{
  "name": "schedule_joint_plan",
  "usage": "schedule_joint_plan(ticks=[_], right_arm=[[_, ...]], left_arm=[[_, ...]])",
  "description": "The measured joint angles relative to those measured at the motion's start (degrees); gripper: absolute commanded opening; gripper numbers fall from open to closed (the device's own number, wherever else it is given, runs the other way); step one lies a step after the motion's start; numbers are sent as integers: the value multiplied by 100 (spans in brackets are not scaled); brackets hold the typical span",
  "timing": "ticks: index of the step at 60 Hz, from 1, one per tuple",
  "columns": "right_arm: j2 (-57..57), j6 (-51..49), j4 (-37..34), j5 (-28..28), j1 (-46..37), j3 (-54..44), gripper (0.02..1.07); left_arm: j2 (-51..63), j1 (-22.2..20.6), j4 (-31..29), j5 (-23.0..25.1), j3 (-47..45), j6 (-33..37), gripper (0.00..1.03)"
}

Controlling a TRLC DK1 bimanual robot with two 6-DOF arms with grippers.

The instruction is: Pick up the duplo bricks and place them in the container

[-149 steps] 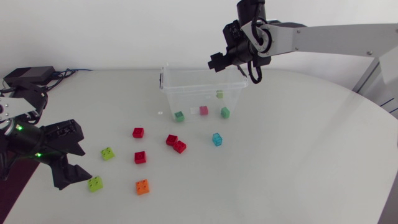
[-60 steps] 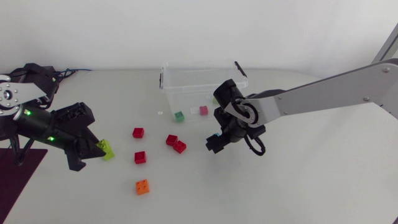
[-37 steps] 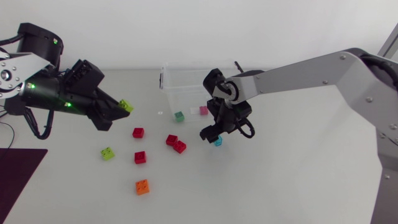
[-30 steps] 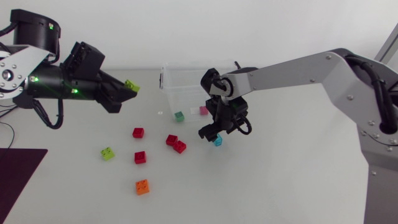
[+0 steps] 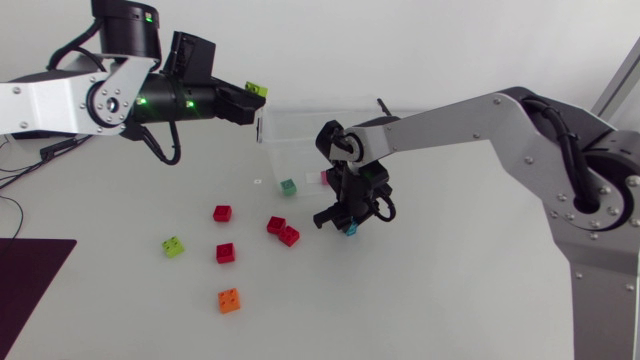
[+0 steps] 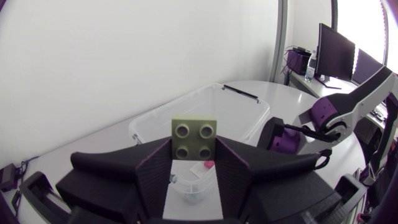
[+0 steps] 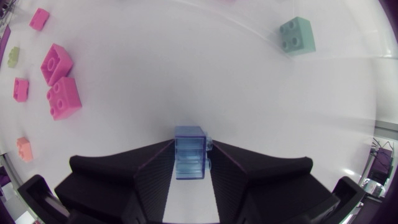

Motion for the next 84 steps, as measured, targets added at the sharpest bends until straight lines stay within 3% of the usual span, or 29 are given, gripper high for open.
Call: schedule_joint_plan(ticks=[6, 7, 9, 10, 12, 13, 17, 30, 40, 51, 65, 77, 81, 84], right_arm=[[-479, -4, 0, 0, 0, -518, 31], [-555, -4, -2, 0, 0, -581, 31], [-750, -4, 0, 0, 0, -728, 31], [-876, -4, -13, 2, 0, -813, 31], [-1086, -7, -11, 0, -4, -938, 31], [-1176, -7, -15, 0, -4, -984, 31], [-1698, -48, -39, -2, -20, -1191, 31], [-2627, -160, -398, -2, -186, -1075, 31], [-2675, -225, -468, 0, -195, -177, 31], [-2269, -308, -275, 0, -315, 1034, 31], [-1303, -350, 238, -4, -573, 1786, 31], [-446, -354, 289, -22, -728, 2743, 33], [-214, -354, 289, -22, -791, 3010, 48], [-35, -367, 284, -17, -861, 3161, 81]], left_arm=[[531, -94, 120, -76, 321, -74, 33], [588, -105, 144, -107, 356, -96, 42], [719, -138, 181, -140, 433, -144, 47], [796, -162, 192, -153, 479, -149, 63], [916, -195, 188, -170, 562, -168, 69], [962, -208, 195, -177, 601, -170, 81], [1204, -297, 186, -271, 807, -190, 97], [1217, -256, -133, -470, 929, -184, 98], [269, 424, -1119, -542, 815, 168, 98], [-713, 990, -2120, -772, 138, 1134, 98], [-822, 1746, -2723, -798, -1064, 2531, 98], [-826, 2131, -3029, -798, -1443, 3582, 98], [-778, 2201, -3171, -809, -1458, 3803, 98], [-719, 2210, -3248, -925, -1569, 4035, 98]])
